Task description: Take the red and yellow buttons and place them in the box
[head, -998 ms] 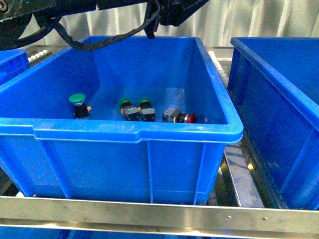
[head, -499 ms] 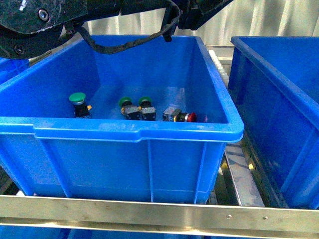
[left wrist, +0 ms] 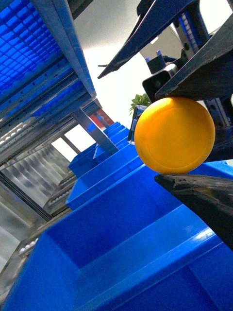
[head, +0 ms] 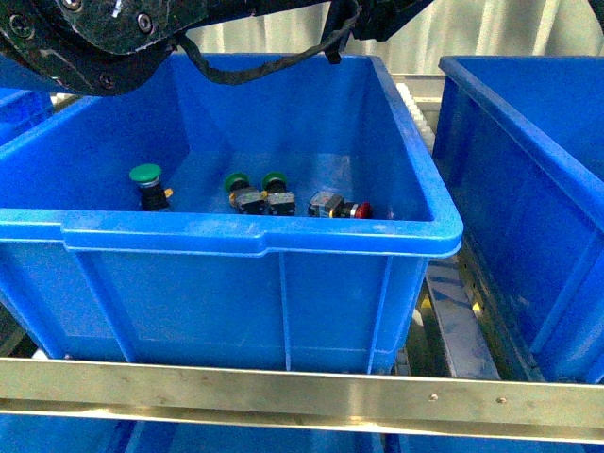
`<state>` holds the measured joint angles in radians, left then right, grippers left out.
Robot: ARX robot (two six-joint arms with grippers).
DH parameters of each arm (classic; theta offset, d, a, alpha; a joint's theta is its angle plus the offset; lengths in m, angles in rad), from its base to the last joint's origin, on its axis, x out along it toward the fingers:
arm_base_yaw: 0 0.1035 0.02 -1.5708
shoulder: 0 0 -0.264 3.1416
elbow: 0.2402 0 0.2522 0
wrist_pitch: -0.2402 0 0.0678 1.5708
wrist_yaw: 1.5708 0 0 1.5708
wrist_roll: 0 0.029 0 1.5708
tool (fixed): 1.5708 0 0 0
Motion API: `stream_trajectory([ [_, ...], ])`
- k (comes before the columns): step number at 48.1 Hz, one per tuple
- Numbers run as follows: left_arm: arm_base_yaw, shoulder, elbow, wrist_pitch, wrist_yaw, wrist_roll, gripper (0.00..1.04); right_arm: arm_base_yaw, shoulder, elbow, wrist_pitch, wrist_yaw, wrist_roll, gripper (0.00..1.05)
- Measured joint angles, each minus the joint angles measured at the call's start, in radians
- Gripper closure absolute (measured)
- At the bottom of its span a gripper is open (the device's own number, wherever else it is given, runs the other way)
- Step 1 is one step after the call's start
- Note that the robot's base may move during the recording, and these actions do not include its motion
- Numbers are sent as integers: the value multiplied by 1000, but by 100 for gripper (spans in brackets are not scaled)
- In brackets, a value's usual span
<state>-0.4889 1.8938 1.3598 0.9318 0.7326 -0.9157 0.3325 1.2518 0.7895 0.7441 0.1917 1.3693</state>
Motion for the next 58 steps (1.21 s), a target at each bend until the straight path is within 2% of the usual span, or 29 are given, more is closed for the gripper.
stream_trajectory([
  [11, -16, 38, 39, -4, -5, -16, 71, 29, 2, 0, 5, 2, -10, 3],
  [29, -20, 49, 34, -16, -38, -16, 71, -20, 26, 2, 39, -22, -24, 3],
  [58, -29, 36, -7, -21, -53, -18, 71, -39, 56, 14, 59, -16, -32, 3],
])
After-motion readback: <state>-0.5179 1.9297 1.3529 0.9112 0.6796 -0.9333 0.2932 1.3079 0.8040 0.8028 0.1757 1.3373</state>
